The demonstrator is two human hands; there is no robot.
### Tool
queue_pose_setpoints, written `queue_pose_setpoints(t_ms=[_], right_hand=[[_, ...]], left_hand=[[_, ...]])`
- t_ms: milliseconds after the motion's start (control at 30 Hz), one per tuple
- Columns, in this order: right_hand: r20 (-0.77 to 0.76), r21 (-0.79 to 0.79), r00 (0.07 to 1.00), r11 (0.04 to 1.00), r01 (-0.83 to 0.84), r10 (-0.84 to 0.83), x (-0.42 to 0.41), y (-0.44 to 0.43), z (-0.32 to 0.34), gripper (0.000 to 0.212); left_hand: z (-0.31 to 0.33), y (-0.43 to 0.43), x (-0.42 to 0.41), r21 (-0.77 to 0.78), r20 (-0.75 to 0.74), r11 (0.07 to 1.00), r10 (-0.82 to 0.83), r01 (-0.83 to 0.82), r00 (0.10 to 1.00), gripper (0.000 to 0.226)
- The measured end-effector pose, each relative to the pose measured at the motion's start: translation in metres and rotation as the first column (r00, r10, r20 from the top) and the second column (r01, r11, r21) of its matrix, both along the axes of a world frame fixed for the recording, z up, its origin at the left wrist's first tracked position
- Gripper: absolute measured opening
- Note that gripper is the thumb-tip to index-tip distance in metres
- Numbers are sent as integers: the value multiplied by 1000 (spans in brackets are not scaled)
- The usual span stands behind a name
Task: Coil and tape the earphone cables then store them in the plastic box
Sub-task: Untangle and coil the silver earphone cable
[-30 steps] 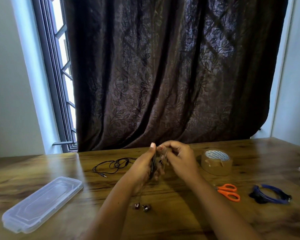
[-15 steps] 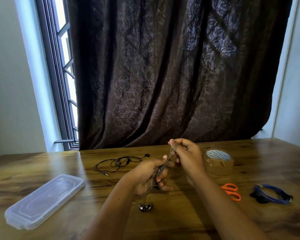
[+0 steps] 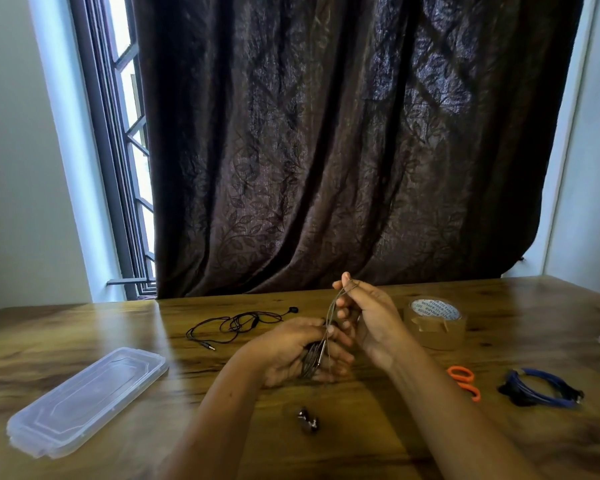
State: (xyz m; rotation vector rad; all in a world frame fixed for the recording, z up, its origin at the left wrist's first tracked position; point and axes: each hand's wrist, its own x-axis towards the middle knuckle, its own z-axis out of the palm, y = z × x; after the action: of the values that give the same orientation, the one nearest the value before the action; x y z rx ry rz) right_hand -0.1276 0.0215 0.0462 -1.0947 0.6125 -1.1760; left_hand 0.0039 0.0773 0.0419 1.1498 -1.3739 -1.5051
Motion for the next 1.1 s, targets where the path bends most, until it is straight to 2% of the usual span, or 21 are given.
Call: queue_pose_setpoints(t_ms=[167,333,467,567,633,733,800,867,933,1000,1100], right_hand=[[-22,6,1000,1000,-18,18,-4,-1,2,40],[40,32,998,998,-45,44,-6,-2,4,46],[113,35,993,998,-50,46,-4,-2,5,47],[101,39,992,996,-76,72,-4,-2,3,40],[68,48,996,997,-62,58,-4,-4,1,45],[4,66,1000,998,-24,24,-6,-8,-5,67],[-114,27,993,999,-29,32,-7,-9,-11,73],[-281,-23,955,994,-106,95,-7,-7,-15,67],[-413,-39,885,966,-255,216,-5,-2,-15,49],[-448,-33,841,934,-356,304,0,3,-12,35],[-458,-58,837,930,-364,299,6,8,-9,36]], left_hand=[[-3,0,0,24,75,1000,-21,20,997,24],[-1,0,-1,-4,60,1000,20,-20,998,25],[1,0,-1,-52,-138,998,25,-33,990,21],[2,-3,1,-79,-295,996,3,-27,956,16],[2,-4,1,-99,-380,994,-1,-39,925,17],[5,-4,-1,-135,-518,987,4,-86,855,22],[7,-5,-3,-152,-587,970,67,-191,807,28],[7,-6,-2,-155,-637,931,162,-331,754,33],[6,-9,1,-148,-685,892,218,-426,695,37],[4,-11,2,-125,-725,864,256,-488,639,38],[2,-11,1,-97,-759,814,312,-573,572,38]])
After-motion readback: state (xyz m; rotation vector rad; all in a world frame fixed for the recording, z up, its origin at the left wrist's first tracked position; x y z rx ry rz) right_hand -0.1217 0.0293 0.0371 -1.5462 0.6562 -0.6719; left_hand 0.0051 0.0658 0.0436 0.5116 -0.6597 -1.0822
